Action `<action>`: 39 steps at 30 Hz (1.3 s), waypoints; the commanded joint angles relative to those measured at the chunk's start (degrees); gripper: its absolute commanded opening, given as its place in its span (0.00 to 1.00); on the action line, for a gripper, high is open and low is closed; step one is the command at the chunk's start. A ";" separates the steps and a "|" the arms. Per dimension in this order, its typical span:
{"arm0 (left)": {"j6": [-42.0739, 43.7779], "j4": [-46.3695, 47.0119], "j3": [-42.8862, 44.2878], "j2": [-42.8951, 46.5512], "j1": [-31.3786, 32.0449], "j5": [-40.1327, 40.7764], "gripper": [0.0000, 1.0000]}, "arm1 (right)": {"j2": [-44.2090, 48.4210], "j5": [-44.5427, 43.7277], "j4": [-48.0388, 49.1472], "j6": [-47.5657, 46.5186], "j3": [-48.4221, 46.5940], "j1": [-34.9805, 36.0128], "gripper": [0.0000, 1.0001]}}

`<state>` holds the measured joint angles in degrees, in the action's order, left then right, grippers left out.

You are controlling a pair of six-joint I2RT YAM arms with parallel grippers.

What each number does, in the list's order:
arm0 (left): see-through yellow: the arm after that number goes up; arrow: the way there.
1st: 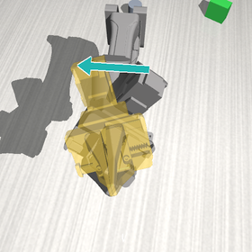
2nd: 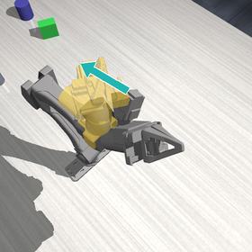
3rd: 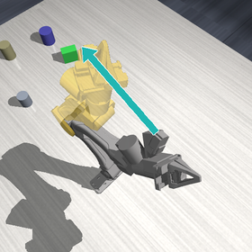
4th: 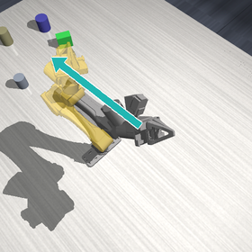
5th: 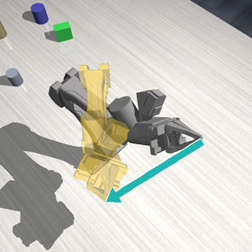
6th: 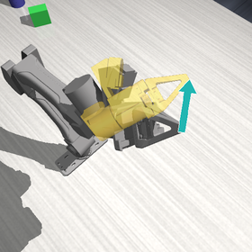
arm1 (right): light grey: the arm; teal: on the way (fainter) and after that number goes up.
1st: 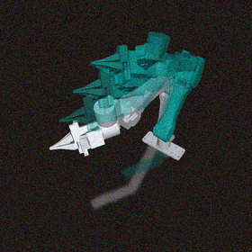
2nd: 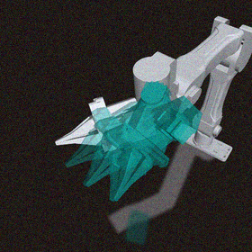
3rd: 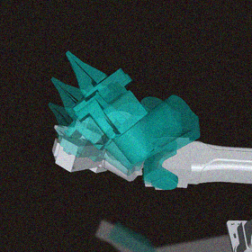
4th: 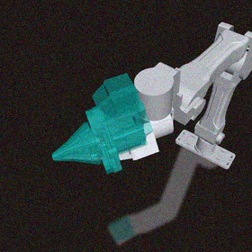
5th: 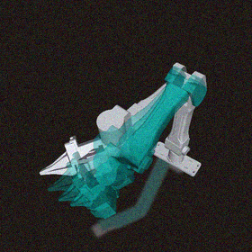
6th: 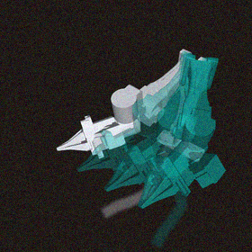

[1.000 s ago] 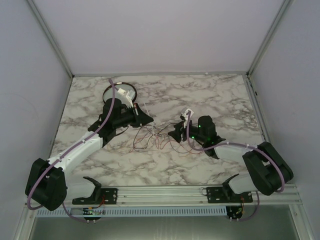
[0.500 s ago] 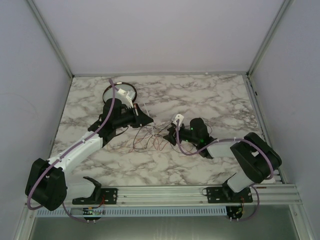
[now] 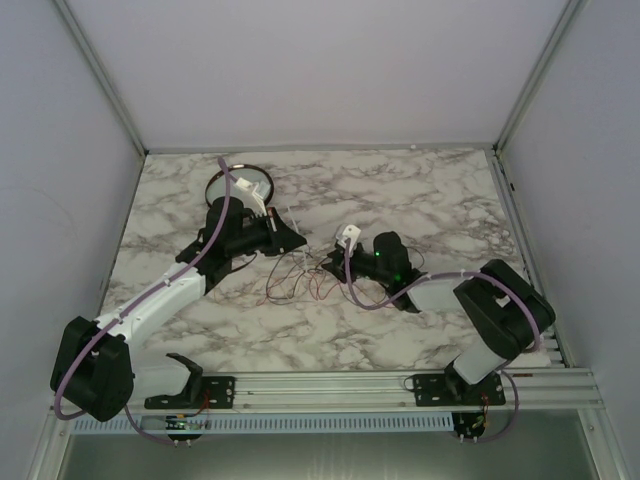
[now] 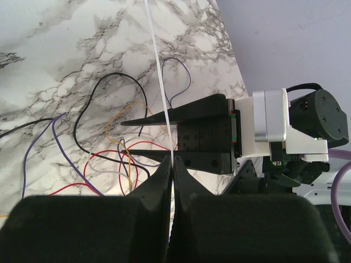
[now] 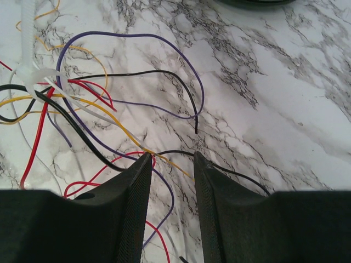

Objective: Zip-tie the wires
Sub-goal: Adjust the cable at the center of the board.

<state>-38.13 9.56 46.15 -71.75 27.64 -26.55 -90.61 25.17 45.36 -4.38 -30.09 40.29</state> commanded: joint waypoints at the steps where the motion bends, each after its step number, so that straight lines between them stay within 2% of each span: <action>1: -0.63 -0.27 0.47 1.18 -0.39 -0.98 0.00 | -1.54 0.78 2.26 -2.03 -2.84 0.98 0.36; 10: -0.70 -0.19 0.73 1.14 -0.39 -0.91 0.00 | -3.73 2.55 1.20 -3.09 -4.61 2.24 0.38; 18: -0.90 -0.07 0.76 0.80 -0.39 -1.29 0.00 | -4.60 1.73 4.94 -1.21 -5.77 2.61 0.37; 20: -0.89 -0.07 0.62 1.01 -0.40 -1.00 0.00 | -4.31 1.83 3.83 -1.43 -5.93 2.60 0.30; 23: -0.84 -0.19 0.46 1.31 -0.46 0.04 0.00 | -2.89 1.14 0.53 -2.23 -5.35 2.61 0.12; 26: -0.82 -0.14 0.46 1.36 -0.45 0.86 0.00 | -0.44 -0.83 -2.34 -2.45 -3.56 2.60 0.01; 34: -0.72 0.65 0.97 1.52 -1.32 2.61 0.00 | 8.38 -8.67 -14.97 1.95 0.01 2.60 0.00; 39: -0.39 0.80 1.36 1.60 -2.24 2.36 0.00 | 15.12 -13.69 -19.13 4.88 4.22 2.40 0.00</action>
<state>-38.83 9.61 46.15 -71.75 26.26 -24.40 -79.81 16.43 31.46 -2.46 -28.16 42.48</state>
